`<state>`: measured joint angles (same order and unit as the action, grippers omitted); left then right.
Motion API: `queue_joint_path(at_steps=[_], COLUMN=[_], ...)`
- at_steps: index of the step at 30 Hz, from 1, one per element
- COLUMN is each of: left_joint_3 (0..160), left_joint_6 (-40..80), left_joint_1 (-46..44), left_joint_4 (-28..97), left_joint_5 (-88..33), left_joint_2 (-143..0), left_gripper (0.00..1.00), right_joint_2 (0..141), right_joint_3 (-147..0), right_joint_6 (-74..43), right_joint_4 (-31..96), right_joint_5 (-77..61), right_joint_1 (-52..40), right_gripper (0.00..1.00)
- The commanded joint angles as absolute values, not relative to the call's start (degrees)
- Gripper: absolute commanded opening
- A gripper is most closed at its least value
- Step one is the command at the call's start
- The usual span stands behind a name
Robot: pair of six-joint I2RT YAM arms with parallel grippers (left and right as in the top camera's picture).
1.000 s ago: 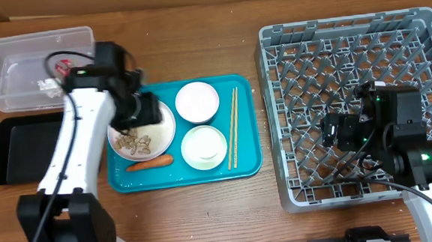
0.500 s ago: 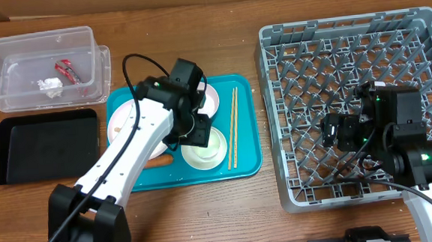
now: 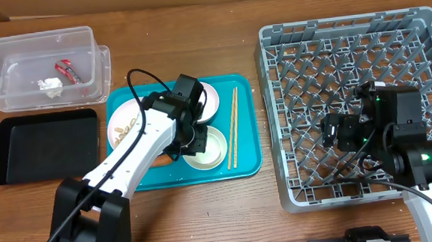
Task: Sort waste into correct bins and load items into the dishwasher
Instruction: 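Grasp the white cup with the left gripper and lift it, then hand the white cup from the left gripper to the right gripper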
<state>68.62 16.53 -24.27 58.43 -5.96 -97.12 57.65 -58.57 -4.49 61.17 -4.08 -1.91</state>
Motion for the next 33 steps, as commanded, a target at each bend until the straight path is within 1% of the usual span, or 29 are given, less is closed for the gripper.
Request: queue_joint_path(at_steps=[1,4,6,8,10,12,14,15,18,19,22,26,33], left_joint_3=[74.6,81.2,85.3,88.2,88.8,88.5,87.8,87.5,87.0,87.0,87.0,87.0,87.0], left_joint_6=[16.3,15.2,12.9,9.8,5.9,2.4,-0.4,-0.9,-1.0,-0.9,-0.9,-0.9,1.2], left_joint_1=[-22.2,-18.9,-16.3,-13.5,-11.5,-10.8,-11.0,-11.5,-13.4,-14.0,-15.2,-17.0,-19.6], left_joint_4=[61.0,65.4,67.3,67.2,65.3,63.5,61.5,60.6,58.2,57.7,56.7,56.1,52.8], left_joint_5=[-6.1,-8.7,-15.0,-27.9,-43.5,-56.5,-65.8,-68.4,-70.5,-70.6,-71.9,-72.1,-75.3], left_joint_2=[-96.2,-96.2,-96.2,-96.2,-96.2,-96.3,-96.3,-96.3,-96.3,-96.3,-96.3,-96.3,-96.3], left_gripper=[0.04,0.04,0.04,0.04,0.04,0.04,0.04,0.04,0.04,0.04,0.04,0.04,0.04], right_joint_2=[57.3,57.3,57.3,57.4,57.6,58.3,59.6,60.5,63.1,63.9,65.4,66.3,66.3], right_joint_3=[-60.2,-60.2,-60.2,-60.2,-60.2,-60.2,-60.2,-60.2,-60.2,-60.2,-60.2,-60.2,-60.2], right_joint_6=[-4.8,-5.1,-9.2,-13.0,-13.8,-8.9,0.5,4.5,9.3,9.3,9.8,13.7,16.8], right_joint_4=[61.2,61.1,60.5,59.1,56.5,52.8,50.1,49.3,46.9,45.9,43.7,40.8,40.1], right_joint_5=[-3.8,0.7,6.5,10.0,7.2,-5.5,-26.6,-36.9,-56.5,-59.5,-64.8,-74.4,-79.3], right_joint_1=[-1.9,-1.8,-1.8,-1.8,-1.8,-1.8,-1.8,-1.8,-1.8,-1.8,-1.8,-1.8,-1.9], right_gripper=[1.00,1.00,1.00,1.00,1.00,1.00,1.00,1.00,1.00,1.00,1.00,1.00,1.00])
